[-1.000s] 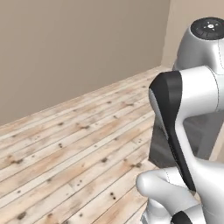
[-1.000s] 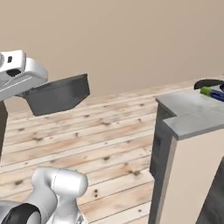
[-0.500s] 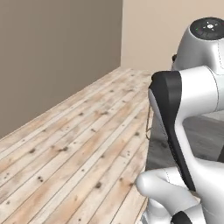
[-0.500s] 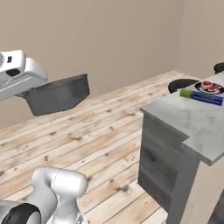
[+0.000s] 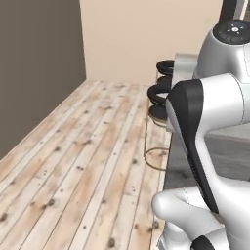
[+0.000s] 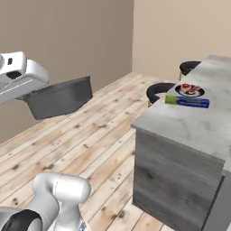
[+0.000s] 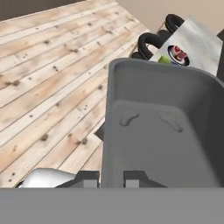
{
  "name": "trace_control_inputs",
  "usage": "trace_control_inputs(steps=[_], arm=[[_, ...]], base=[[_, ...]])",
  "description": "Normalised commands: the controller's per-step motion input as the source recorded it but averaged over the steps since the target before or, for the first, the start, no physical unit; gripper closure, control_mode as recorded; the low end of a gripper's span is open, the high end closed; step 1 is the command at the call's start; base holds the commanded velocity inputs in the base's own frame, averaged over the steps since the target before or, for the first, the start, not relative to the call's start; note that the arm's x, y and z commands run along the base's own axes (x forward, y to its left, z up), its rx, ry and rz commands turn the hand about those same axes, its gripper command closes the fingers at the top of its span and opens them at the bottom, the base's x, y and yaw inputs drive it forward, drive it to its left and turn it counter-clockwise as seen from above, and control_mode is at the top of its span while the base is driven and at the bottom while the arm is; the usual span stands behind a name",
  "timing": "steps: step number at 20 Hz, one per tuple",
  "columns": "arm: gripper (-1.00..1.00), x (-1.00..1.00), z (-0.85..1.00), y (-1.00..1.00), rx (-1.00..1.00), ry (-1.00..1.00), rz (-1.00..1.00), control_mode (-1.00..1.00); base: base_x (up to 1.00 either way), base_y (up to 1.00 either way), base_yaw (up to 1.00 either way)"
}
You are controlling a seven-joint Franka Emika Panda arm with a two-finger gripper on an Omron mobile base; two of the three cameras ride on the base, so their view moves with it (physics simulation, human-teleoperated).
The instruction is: Retrieve the tupperware and aluminum foil from the cabinet and place them on the dining counter near the plate with steaks to prepare for storing leftovers.
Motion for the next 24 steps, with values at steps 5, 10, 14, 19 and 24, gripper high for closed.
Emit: trace_control_inputs(steps=[5, 10, 14, 19, 24], arm=[[1.0, 0.0, 0.0, 0.0, 0.0, 0.0, 0.0, 1.0], [1.0, 0.0, 0.0, 0.0, 0.0, 0.0, 0.0, 1.0], [1.0, 0.0, 0.0, 0.0, 0.0, 0.0, 0.0, 1.0], [1.0, 0.0, 0.0, 0.0, 0.0, 0.0, 0.0, 1.0], [1.0, 0.0, 0.0, 0.0, 0.0, 0.0, 0.0, 1.0]], base=[[0.9, 0.65, -0.51], [0.84, 0.66, -0.53], [0.82, 0.7, -0.54], [0.84, 0.71, -0.53], [0.79, 0.83, -0.54]])
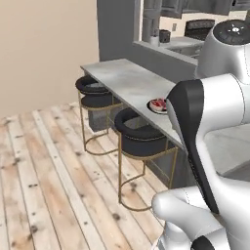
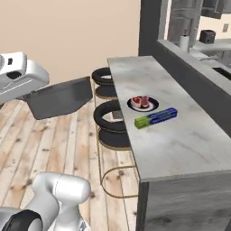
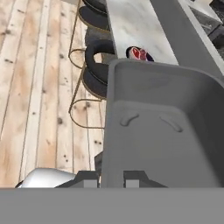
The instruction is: Retrieve the tupperware and aluminum foil from the cabinet and place them on the dining counter near the plate with steaks to prepare for storing leftovers.
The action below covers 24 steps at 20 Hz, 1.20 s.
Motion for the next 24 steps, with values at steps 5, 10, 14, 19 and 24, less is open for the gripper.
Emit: trace_control_inputs(steps=[5, 10, 14, 19, 24], arm=[[1.0, 0.0, 0.0, 0.0, 0.0, 0.0, 0.0, 1.0], [1.0, 0.0, 0.0, 0.0, 0.0, 0.0, 0.0, 1.0], [1.0, 0.0, 0.0, 0.0, 0.0, 0.0, 0.0, 1.0], [1.0, 0.0, 0.0, 0.0, 0.0, 0.0, 0.0, 1.0], [1.0, 0.0, 0.0, 0.0, 0.0, 0.0, 0.0, 1.0]], base=[[0.76, 0.85, -0.55], [0.75, 0.84, -0.56], [0.74, 0.84, -0.57], [0.73, 0.82, -0.57], [0.71, 0.73, -0.58]])
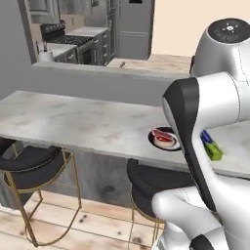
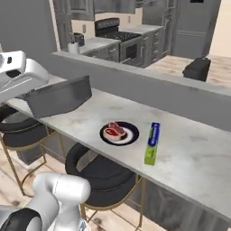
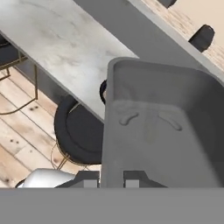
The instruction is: Retrieve the tupperware and aluminum foil from the cabinet and place them on the dining counter near the plate with steaks to prepare for storing leftovers.
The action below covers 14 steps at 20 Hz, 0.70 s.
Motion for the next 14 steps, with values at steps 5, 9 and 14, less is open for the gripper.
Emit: trace_control_inputs(steps=[5, 9, 14], arm=[[1.0, 0.0, 0.0, 0.0, 0.0, 0.0, 0.0, 1.0], [1.0, 0.0, 0.0, 0.0, 0.0, 0.0, 0.0, 1.0], [1.0, 0.0, 0.0, 0.0, 0.0, 0.0, 0.0, 1.0]], base=[[0.68, 0.61, -0.6], [0.64, 0.53, -0.62], [0.68, 0.55, -0.61]])
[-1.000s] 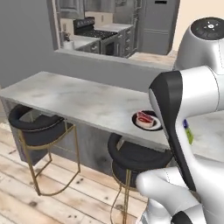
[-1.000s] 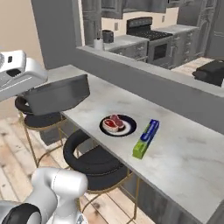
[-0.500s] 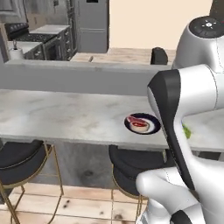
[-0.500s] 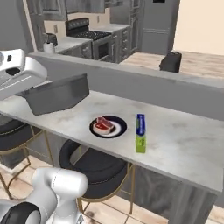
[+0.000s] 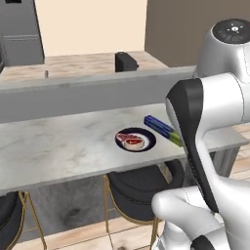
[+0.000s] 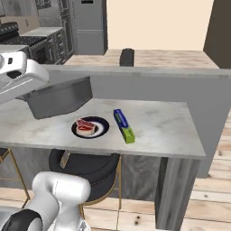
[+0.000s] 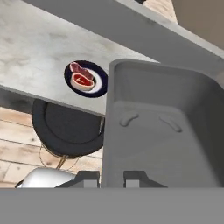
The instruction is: Retrieve the tupperware and aluminum foil from the cabinet and place them on the dining counter near the plate with steaks to prepare for storing leftovers.
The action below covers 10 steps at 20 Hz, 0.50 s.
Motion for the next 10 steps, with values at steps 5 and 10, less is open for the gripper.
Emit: trace_control_inputs(steps=[5, 10], arm=[[1.0, 0.29, -0.02, 0.44, 0.0, -0.11, -0.17, -1.0], [1.0, 0.37, -0.35, 0.54, 0.0, 0.0, 0.05, -1.0]], base=[[0.13, 0.13, -0.1], [0.0, 0.0, 0.0]])
